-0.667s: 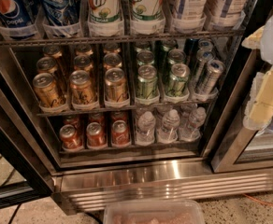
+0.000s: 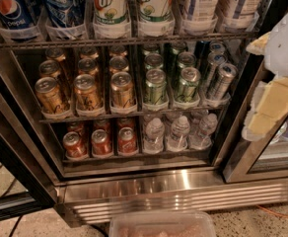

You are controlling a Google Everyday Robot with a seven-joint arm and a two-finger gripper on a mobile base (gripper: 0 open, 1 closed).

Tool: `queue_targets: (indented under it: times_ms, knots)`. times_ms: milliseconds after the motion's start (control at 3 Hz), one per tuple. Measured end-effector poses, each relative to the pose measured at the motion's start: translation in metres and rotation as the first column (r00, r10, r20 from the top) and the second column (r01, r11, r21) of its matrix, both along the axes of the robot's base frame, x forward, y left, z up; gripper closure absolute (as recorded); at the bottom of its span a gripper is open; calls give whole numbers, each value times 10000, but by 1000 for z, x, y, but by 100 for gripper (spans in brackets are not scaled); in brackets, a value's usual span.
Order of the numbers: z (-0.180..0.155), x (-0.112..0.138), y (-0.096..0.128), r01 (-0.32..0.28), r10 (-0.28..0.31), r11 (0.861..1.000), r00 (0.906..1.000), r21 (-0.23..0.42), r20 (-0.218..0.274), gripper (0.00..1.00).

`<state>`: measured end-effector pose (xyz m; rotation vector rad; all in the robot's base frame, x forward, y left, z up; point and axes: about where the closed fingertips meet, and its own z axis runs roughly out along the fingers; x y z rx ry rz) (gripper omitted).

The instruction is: Pick pepsi can from top shelf of fridge

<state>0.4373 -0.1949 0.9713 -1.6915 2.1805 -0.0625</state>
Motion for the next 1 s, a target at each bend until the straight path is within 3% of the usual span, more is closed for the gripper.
queue_targets:
  times_ms: [333, 667, 1000]
  knots:
    - [-9, 2, 57, -653, 591, 9937, 9959, 912, 689, 0]
    - [-12, 8, 110, -1421, 1227, 9758, 9850, 1663, 1213, 0]
    - [-15, 7, 134, -1901, 1641, 9604, 9768, 2037, 1378, 0]
